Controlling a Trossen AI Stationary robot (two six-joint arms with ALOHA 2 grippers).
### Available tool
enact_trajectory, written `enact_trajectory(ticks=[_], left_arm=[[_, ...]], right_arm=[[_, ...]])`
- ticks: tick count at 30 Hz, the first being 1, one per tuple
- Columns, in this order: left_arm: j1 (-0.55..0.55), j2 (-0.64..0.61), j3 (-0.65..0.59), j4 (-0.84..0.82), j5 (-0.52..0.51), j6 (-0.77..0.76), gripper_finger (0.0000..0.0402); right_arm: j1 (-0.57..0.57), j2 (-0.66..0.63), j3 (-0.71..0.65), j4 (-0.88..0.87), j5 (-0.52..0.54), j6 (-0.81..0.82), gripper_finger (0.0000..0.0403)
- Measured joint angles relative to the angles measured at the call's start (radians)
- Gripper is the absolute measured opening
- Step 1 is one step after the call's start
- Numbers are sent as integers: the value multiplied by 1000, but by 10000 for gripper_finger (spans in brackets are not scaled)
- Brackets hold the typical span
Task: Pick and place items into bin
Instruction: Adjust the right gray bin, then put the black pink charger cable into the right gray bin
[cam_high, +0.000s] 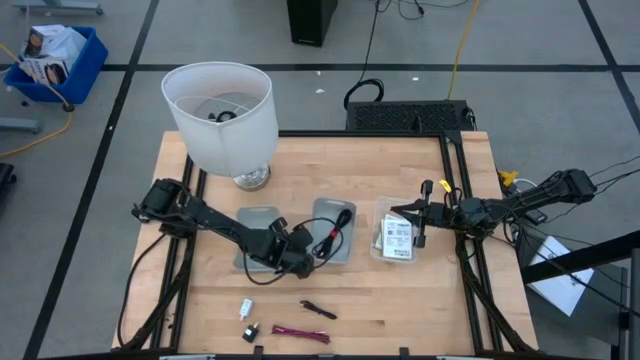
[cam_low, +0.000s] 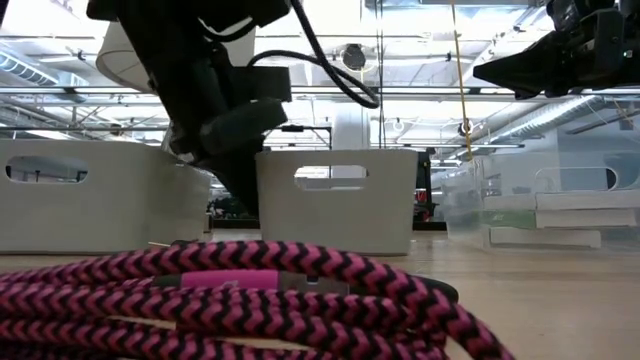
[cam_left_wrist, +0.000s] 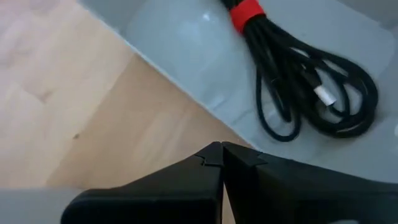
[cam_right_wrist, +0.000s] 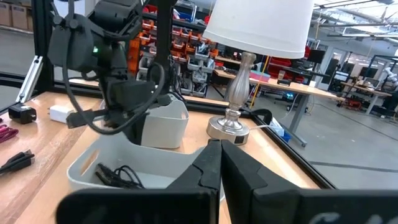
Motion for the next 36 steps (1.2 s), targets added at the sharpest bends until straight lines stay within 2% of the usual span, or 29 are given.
enact_trajectory(ticks=[4,14,19,22,27,30,36], left_arm=[[-5,-1,0,43,25,20,4],[-10,-1,0,36,11,39,3],[-24,-40,5,-83,-71,46,9],[-55,-81,19,-127,-71,78,4],[-153,-107,36,-73,98,227,14],[-232,-106,39,-24,141,267,19],[-385,-102,40,193,202,328,21]], right_arm=[[0,0,0,0,0,-1,4],[0,0,0,0,0,0,4],[0,0,0,-1,0,1,4],[0,0,0,-6,0,0,4],[0,0,0,-7,0,-4,4],[0,0,0,-6,0,-5,4],[0,0,0,-5,0,-3,4]])
